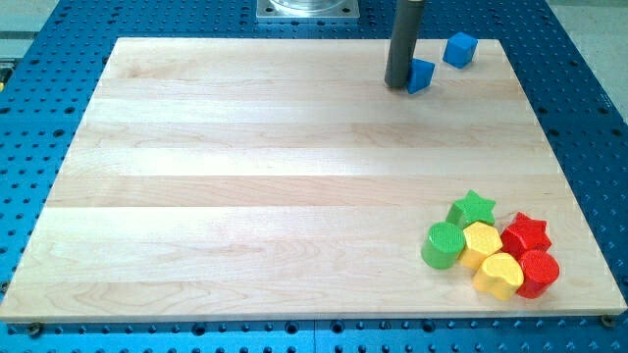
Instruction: Point the arm to the right of the red star
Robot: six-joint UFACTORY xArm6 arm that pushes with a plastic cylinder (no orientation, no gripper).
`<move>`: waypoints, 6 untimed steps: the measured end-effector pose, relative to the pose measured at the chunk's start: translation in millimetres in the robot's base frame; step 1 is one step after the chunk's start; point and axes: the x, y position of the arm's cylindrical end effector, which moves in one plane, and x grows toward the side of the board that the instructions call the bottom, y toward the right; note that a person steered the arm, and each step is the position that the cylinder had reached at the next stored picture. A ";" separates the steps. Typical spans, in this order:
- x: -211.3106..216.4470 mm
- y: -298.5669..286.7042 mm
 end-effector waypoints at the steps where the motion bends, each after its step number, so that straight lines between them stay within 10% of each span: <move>1: 39.0 -15.6; 4: 199.7 183.5; 6: 314.7 79.3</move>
